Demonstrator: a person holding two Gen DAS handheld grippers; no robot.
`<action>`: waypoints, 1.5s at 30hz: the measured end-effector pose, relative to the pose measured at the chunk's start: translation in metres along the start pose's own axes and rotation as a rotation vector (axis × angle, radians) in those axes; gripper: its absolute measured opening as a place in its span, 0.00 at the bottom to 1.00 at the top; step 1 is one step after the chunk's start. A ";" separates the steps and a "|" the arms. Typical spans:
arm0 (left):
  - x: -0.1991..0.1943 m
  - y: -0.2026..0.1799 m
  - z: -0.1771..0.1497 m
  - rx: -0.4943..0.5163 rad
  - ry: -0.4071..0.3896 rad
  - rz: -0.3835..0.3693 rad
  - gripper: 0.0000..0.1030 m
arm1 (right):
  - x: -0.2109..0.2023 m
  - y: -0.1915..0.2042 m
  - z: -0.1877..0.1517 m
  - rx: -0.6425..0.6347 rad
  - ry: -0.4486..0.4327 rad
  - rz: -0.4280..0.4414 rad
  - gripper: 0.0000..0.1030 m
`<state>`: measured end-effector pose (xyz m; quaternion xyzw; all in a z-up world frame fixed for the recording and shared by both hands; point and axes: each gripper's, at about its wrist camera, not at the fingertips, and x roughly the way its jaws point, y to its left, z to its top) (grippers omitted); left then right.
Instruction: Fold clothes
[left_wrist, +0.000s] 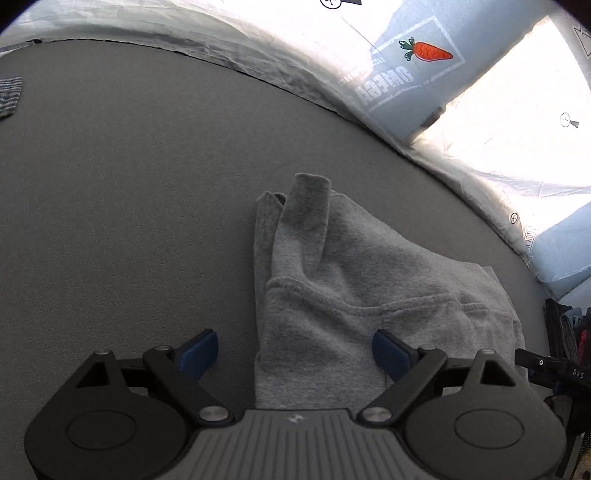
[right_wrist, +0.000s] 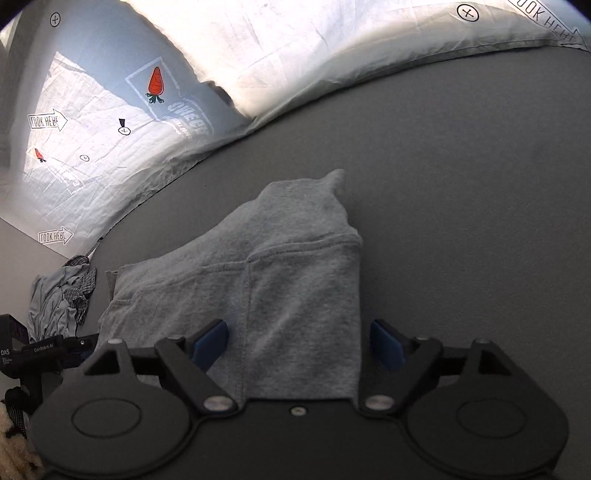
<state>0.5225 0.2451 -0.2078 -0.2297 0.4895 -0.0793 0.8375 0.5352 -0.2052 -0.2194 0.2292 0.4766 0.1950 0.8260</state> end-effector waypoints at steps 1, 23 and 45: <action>-0.001 0.002 0.000 -0.005 0.000 -0.023 0.93 | 0.000 -0.002 0.001 0.008 0.001 0.018 0.90; 0.031 -0.013 -0.009 -0.067 0.118 -0.435 0.99 | 0.042 0.011 0.007 0.139 0.093 0.361 1.00; -0.041 -0.062 -0.064 -0.151 0.057 -0.637 0.99 | -0.003 0.025 -0.069 0.582 0.061 0.737 0.48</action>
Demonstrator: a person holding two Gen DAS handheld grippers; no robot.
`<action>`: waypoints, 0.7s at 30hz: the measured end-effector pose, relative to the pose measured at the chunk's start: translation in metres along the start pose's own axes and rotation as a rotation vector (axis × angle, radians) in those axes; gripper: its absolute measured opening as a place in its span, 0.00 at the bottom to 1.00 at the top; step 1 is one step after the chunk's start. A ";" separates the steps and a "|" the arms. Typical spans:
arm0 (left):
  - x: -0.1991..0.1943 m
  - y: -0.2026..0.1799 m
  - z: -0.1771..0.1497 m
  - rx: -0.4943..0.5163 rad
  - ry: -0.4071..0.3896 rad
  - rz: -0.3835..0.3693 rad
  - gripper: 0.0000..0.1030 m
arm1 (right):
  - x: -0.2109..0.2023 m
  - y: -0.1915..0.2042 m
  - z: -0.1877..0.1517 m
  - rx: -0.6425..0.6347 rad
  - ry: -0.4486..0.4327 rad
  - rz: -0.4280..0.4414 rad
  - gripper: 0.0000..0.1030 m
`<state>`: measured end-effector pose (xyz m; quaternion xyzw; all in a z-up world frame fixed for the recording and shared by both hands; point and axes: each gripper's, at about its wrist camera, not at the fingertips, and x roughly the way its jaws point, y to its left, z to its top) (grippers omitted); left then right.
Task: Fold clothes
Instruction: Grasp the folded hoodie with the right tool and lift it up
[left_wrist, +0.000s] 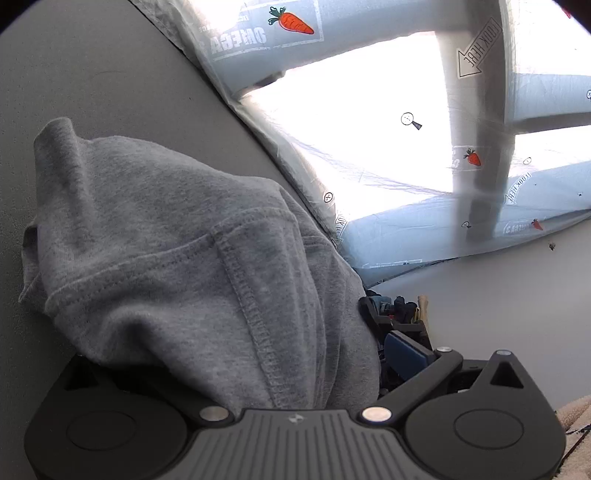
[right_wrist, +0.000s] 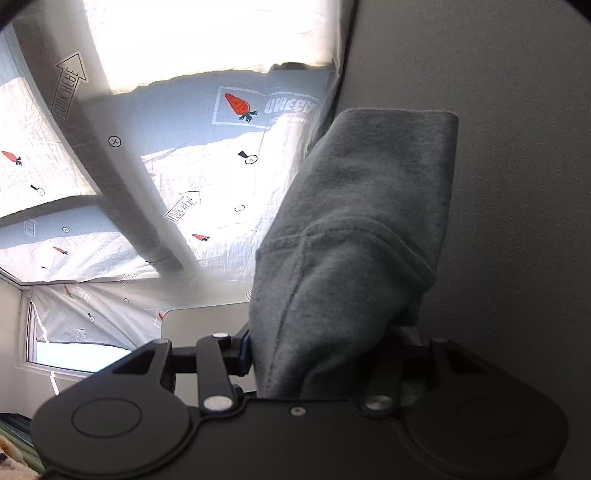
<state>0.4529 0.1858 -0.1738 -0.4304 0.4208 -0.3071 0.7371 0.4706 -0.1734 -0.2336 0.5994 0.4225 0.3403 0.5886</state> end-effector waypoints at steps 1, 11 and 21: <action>-0.007 -0.008 -0.005 0.010 -0.009 -0.006 0.99 | -0.005 0.007 -0.006 -0.010 0.000 0.018 0.48; -0.063 -0.086 -0.032 0.196 -0.119 -0.078 0.99 | -0.041 0.081 -0.065 -0.146 -0.048 0.193 0.48; -0.046 -0.144 -0.053 0.358 -0.013 -0.158 0.99 | -0.119 0.113 -0.122 -0.238 -0.225 0.247 0.48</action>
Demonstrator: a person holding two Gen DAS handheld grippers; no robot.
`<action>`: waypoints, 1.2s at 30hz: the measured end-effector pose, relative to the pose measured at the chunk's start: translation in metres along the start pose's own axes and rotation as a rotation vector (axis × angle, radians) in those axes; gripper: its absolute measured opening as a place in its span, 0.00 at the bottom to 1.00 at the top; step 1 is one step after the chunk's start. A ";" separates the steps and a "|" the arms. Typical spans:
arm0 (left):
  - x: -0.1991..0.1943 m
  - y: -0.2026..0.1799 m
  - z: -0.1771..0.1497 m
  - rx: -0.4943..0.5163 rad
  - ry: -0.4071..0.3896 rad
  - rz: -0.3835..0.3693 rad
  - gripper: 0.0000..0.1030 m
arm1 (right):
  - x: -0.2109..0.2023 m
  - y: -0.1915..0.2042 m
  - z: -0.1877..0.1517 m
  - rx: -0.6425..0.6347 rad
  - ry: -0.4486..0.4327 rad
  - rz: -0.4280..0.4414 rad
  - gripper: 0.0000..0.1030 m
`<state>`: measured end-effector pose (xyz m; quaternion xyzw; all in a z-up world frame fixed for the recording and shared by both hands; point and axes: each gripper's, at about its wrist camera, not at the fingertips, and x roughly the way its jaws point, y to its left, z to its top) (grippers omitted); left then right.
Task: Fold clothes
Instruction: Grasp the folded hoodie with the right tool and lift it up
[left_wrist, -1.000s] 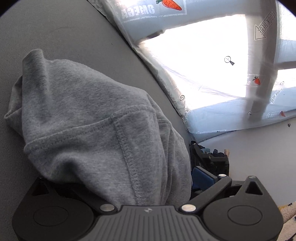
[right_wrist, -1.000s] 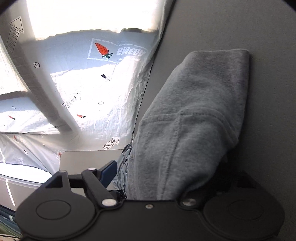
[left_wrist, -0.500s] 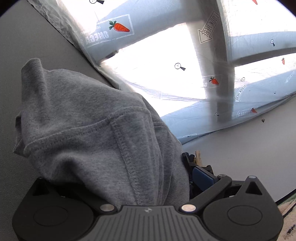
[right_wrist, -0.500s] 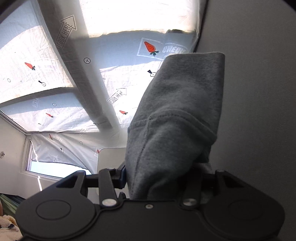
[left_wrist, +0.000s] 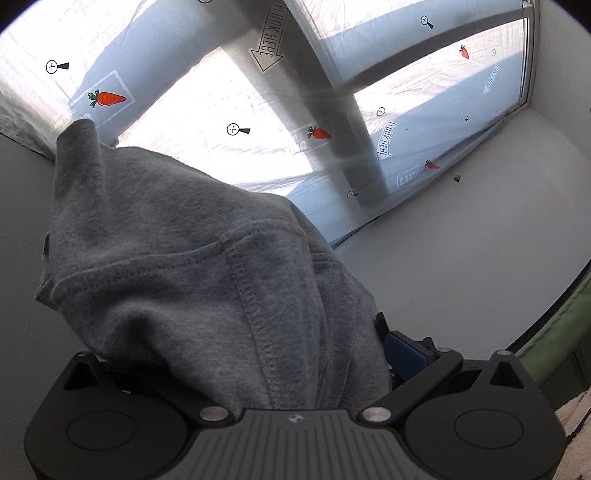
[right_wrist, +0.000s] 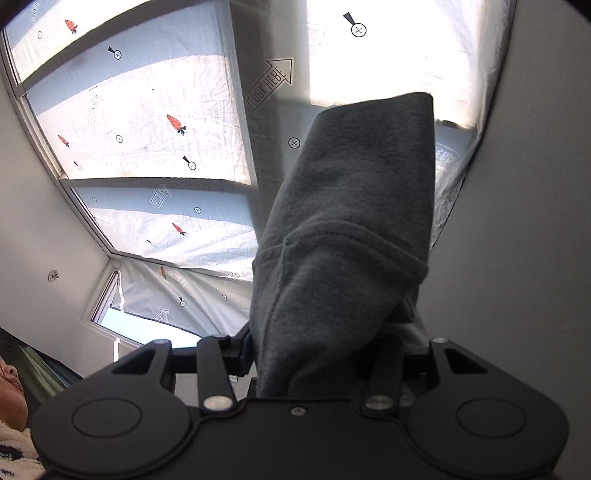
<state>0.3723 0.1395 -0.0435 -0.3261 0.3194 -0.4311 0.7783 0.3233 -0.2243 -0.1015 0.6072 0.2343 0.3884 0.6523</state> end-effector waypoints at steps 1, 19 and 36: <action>0.009 -0.006 -0.001 0.009 0.024 -0.017 0.99 | -0.012 0.004 -0.001 -0.011 -0.025 -0.003 0.48; 0.327 -0.176 -0.057 0.166 0.198 -0.260 0.99 | -0.342 0.050 0.118 -0.138 -0.399 0.045 0.48; 0.592 -0.278 0.030 0.416 0.365 -0.341 0.99 | -0.469 0.021 0.277 -0.155 -0.686 0.291 0.48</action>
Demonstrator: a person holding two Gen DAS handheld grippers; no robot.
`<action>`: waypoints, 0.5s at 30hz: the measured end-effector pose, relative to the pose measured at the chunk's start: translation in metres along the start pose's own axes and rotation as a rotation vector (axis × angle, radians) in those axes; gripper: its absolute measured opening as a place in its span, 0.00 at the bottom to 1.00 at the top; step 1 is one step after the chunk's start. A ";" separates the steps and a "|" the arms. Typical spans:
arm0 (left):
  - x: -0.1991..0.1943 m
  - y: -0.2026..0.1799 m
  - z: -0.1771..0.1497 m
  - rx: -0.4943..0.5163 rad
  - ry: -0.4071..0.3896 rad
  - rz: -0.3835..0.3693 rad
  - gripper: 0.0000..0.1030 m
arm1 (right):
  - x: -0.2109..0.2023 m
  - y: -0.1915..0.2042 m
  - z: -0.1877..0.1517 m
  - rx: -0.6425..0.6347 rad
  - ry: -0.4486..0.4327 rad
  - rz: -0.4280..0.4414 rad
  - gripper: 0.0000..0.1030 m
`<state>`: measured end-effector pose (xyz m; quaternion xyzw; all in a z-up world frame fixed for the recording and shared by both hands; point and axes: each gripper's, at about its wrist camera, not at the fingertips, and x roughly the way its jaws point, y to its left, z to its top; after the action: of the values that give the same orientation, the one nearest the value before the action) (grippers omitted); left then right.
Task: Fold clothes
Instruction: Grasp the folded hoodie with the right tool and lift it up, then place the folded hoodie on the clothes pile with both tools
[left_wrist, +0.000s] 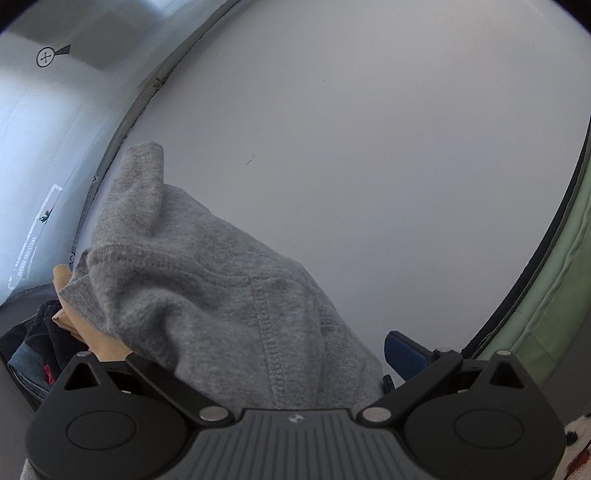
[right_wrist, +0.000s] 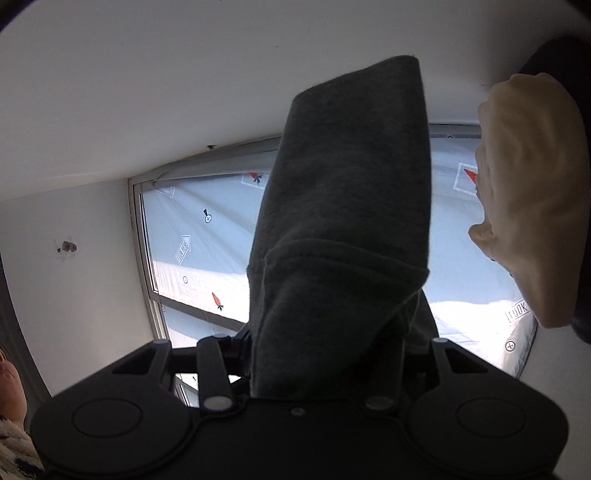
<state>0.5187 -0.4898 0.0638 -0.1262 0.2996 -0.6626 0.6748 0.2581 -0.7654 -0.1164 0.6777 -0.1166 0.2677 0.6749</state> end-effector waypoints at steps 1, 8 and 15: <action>0.010 0.004 0.013 0.030 0.018 -0.003 0.99 | 0.002 -0.005 0.008 0.007 -0.026 0.016 0.48; 0.081 0.036 0.088 0.185 0.083 -0.023 0.99 | 0.021 -0.023 0.041 -0.045 -0.166 0.020 0.48; 0.159 0.121 0.079 0.255 0.116 0.330 0.98 | 0.028 -0.018 0.038 -0.373 -0.260 -0.624 0.48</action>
<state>0.6535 -0.6510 0.0199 0.0493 0.2683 -0.5816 0.7663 0.2979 -0.7961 -0.1150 0.5745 -0.0362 -0.0644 0.8152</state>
